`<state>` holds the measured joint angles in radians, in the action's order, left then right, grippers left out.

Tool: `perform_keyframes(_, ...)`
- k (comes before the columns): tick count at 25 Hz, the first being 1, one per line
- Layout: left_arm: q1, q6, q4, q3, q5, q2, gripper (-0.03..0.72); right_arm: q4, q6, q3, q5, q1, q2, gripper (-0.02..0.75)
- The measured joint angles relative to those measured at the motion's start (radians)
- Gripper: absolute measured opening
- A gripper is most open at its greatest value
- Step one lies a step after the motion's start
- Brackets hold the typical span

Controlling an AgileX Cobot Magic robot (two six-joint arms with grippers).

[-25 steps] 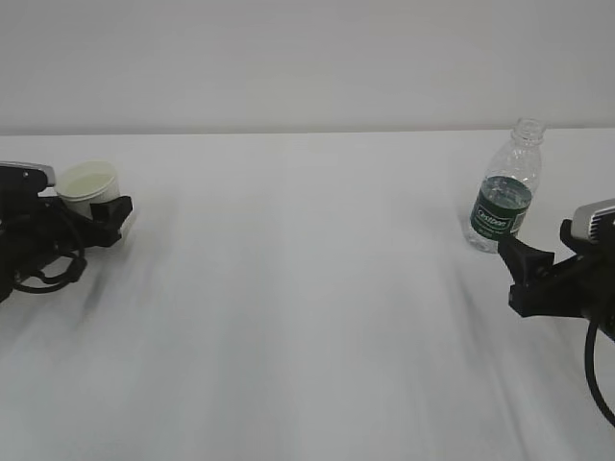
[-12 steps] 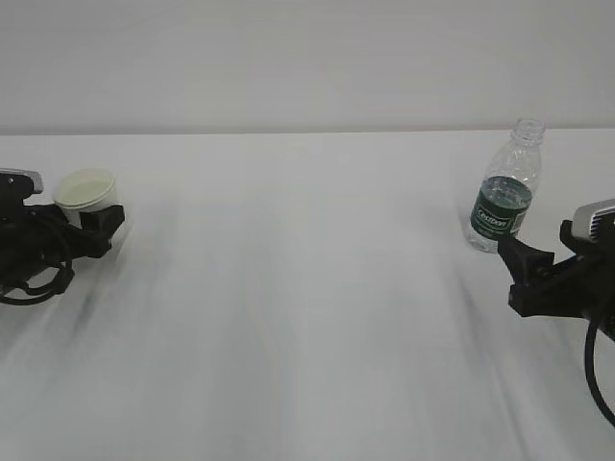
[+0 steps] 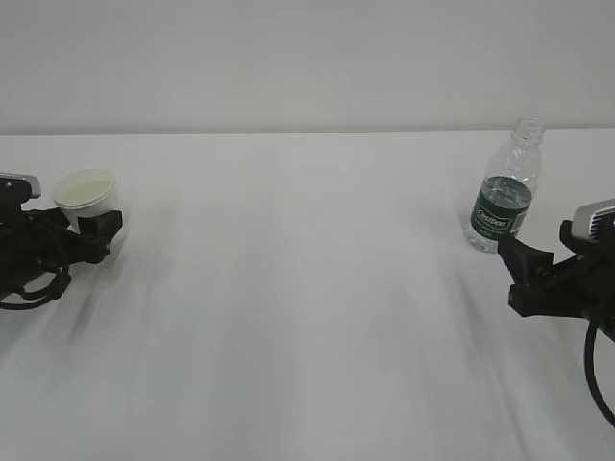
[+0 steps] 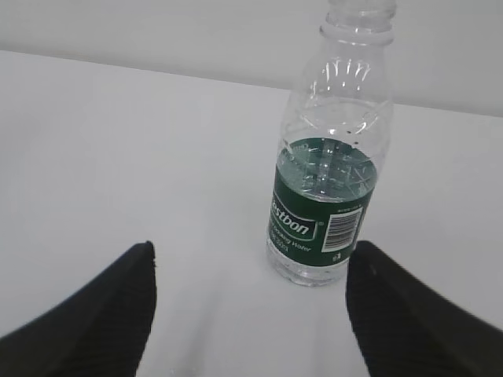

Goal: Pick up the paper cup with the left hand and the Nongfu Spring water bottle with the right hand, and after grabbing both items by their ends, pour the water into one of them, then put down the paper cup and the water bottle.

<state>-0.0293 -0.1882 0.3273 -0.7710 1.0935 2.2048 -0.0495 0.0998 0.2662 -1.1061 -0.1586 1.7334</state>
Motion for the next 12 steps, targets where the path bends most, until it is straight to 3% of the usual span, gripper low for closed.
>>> perform_keyframes(12,0.000,0.000,0.004,0.068,-0.068,-0.097,0.601,-0.001,-0.002,-0.006,-0.009,0.000,0.000,0.564)
